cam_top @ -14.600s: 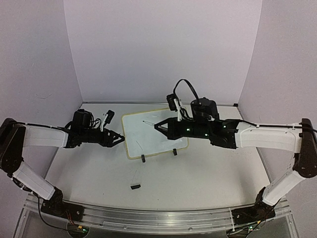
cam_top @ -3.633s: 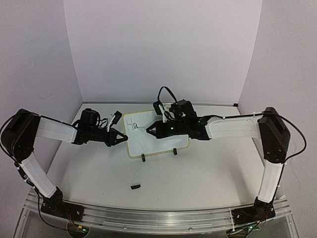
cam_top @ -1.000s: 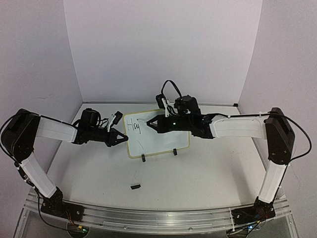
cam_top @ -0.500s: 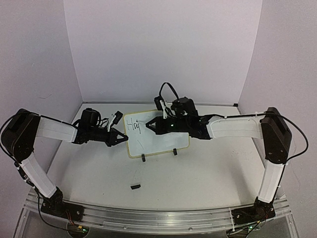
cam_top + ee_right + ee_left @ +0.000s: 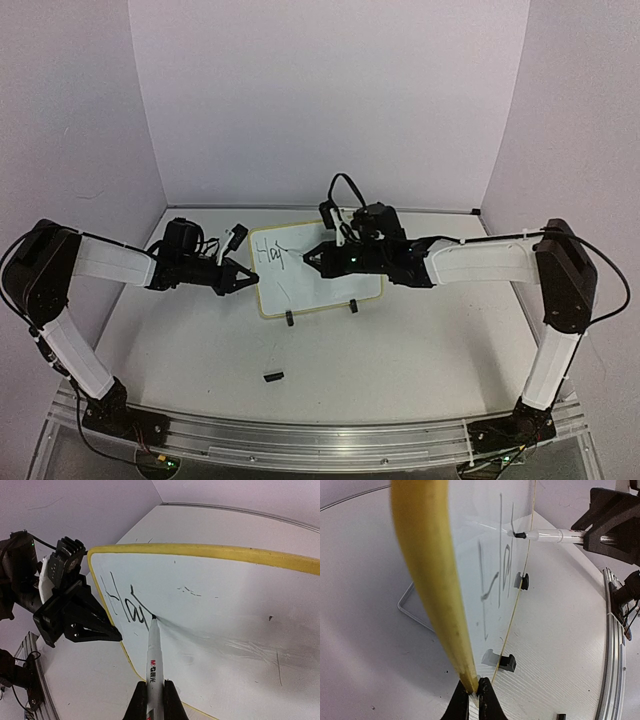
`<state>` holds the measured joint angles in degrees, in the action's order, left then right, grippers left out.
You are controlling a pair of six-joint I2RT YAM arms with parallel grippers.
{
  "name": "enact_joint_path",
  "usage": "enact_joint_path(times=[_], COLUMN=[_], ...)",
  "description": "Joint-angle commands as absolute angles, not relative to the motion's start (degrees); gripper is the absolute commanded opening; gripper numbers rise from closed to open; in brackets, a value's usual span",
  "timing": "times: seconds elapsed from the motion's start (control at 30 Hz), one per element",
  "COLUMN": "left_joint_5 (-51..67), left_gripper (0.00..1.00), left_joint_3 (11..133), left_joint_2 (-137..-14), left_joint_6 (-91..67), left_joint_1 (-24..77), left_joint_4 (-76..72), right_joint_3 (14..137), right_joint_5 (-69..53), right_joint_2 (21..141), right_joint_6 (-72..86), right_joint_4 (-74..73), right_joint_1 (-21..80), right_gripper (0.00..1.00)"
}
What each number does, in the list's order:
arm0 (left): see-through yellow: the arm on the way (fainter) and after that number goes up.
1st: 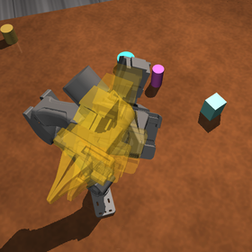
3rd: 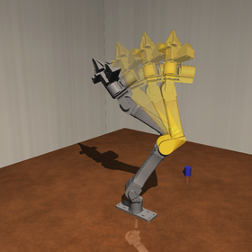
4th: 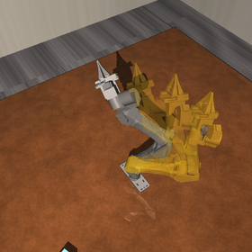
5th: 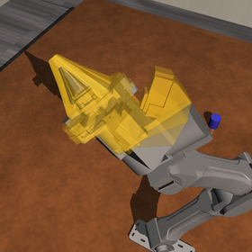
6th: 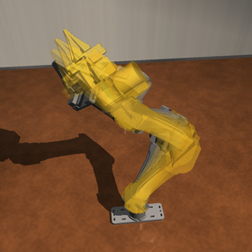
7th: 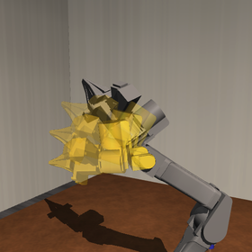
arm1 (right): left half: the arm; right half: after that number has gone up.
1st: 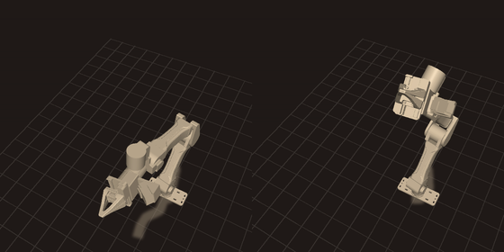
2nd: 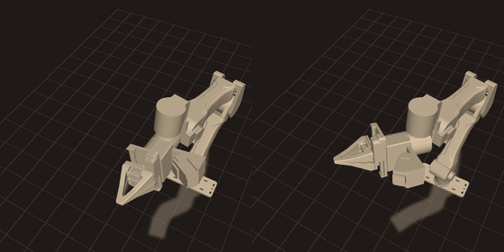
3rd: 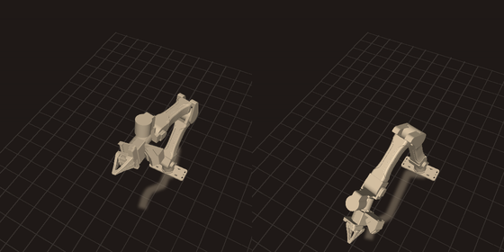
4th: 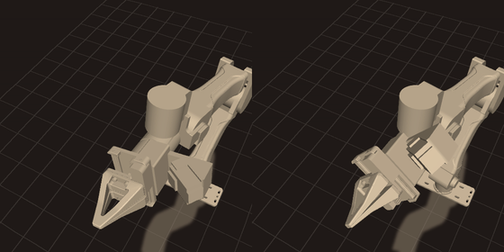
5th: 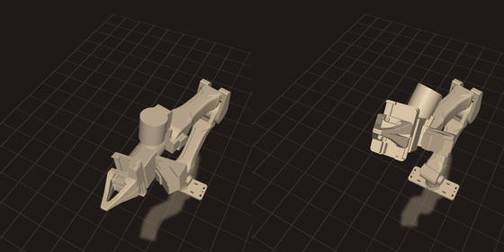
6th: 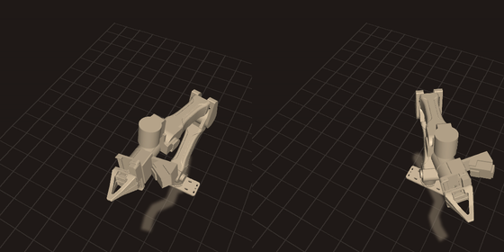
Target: Write a sentence on the whiteboard
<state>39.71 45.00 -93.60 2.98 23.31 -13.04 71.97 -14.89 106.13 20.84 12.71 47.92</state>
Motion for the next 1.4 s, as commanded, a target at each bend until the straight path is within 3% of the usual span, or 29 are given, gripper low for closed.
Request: enact_joint_path(times=[0.0,0.33,0.9,1.37], left_joint_5=[34.5,34.4,34.3,34.2], left_gripper=[0.0,0.0,0.0,0.0], left_joint_3=[46.5,46.6,46.6,46.7], left_joint_2=[-94.4,-94.5,-94.5,-94.3], left_joint_6=[5.0,5.0,5.0,5.1], left_joint_1=[23.6,23.6,23.7,23.7], left_joint_4=[-12.0,-11.8,-11.8,-11.4], right_joint_3=[71.8,75.1,71.4,74.4], right_joint_5=[-13.2,-19.5,-17.5,-14.7], right_joint_2=[104.3,109.2,100.4,104.9], right_joint_6=[20.3,20.0,19.7,19.4], right_joint_4=[13.3,12.2,13.6,12.7], right_joint_1=[47.5,48.1,48.2,47.7], right_gripper=[0.0,0.0,0.0,0.0])
